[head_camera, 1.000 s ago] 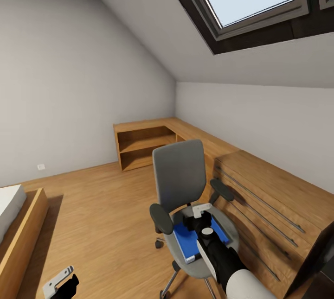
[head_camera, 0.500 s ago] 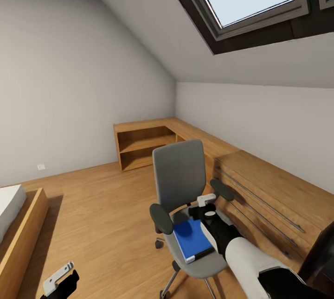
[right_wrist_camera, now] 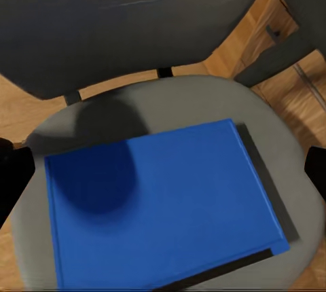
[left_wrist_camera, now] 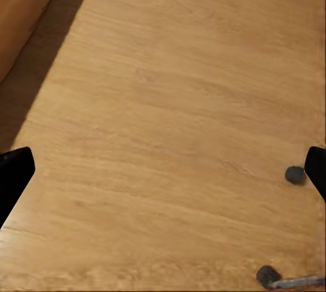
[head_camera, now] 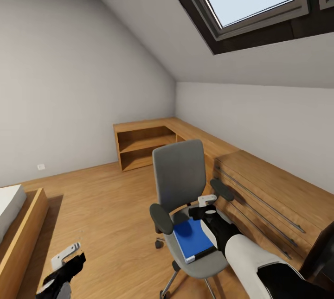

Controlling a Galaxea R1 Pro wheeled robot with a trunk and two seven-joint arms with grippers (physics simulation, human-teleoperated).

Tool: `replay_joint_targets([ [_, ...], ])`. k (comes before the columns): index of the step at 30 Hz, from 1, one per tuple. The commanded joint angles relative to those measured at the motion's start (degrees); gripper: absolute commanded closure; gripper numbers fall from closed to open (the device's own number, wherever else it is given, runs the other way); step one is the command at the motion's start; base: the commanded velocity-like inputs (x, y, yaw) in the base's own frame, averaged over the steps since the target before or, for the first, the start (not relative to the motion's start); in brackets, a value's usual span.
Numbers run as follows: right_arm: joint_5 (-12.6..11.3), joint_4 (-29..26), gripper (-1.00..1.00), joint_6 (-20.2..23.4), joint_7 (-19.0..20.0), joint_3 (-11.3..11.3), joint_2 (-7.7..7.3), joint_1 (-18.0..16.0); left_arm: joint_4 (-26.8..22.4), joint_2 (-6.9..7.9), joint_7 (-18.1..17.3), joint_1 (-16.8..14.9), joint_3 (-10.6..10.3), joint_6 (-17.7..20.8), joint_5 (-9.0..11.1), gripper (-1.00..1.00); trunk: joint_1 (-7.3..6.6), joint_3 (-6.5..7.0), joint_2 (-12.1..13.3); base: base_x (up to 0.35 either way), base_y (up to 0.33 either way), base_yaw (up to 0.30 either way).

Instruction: In the bedroom, organize the workspace by keeping the computer under the desk, ensuring the monitor is on the desk, placing the keyboard on the desk next to the monitor, placing the mouse on the desk next to the keyboard, moving the folder from the swivel chair onto the desk next to the mouse, stacking the notebook on top of the folder with the pen on top of the notebook, and positioning the swivel chair next to the desk.

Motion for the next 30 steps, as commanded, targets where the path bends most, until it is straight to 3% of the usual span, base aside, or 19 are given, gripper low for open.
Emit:
replay_joint_targets([
  [1,0.01,-0.13,-1.00,0.79,-0.30,0.41,-0.01,-0.03,-4.37,0.04,0.36,0.00,0.01,6.55,0.65,-1.00,0.00,-0.08,-0.04,0.000,0.000,0.000],
  [2,-0.01,-0.14,-1.00,0.97,-0.29,0.42,-0.01,-0.03,-6.38,0.05,0.40,0.02,0.02,9.38,0.75,-1.00,0.00,-0.08,-0.04,0.000,0.000,0.000],
  [3,-0.06,-0.15,-1.00,1.41,-0.29,0.44,0.00,-0.03,-12.17,-0.03,0.47,0.05,0.04,17.08,1.51,-1.00,0.00,-0.08,-0.04,0.000,0.000,0.000],
  [5,-0.08,-0.16,-1.00,1.63,-0.27,0.46,0.00,-0.03,-16.61,-0.21,0.50,0.07,0.05,23.48,3.39,-1.00,0.00,-0.08,-0.04,0.000,0.000,0.000],
  [10,-0.15,-0.23,-1.00,1.77,-0.26,0.44,0.02,-0.04,-20.15,-0.28,0.53,0.02,0.16,30.67,8.91,-1.00,0.00,-0.08,-0.04,0.000,0.000,0.000],
  [13,-0.18,-0.24,-1.00,1.62,-0.21,0.41,0.01,-0.04,-20.96,-0.34,0.61,0.01,0.20,32.90,13.14,-1.00,0.00,-0.08,-0.04,0.000,0.000,0.000],
  [16,-0.19,-0.21,-1.00,1.49,-0.18,0.37,0.01,-0.04,-21.23,-0.29,0.53,0.00,0.44,33.75,15.30,-1.00,0.00,-0.08,-0.04,0.000,0.000,0.000],
  [23,-0.19,-0.26,-1.00,1.74,-0.16,0.34,-0.09,-0.04,-21.20,-0.23,0.53,0.00,0.61,34.05,16.32,-1.00,0.00,-0.08,-0.04,0.017,0.000,0.000],
  [30,-0.19,-0.24,-1.00,1.76,-0.16,0.29,-0.23,-0.01,-21.10,-0.21,0.54,0.00,0.61,34.07,16.39,-1.00,0.00,-0.08,-0.04,0.236,0.000,0.000],
])
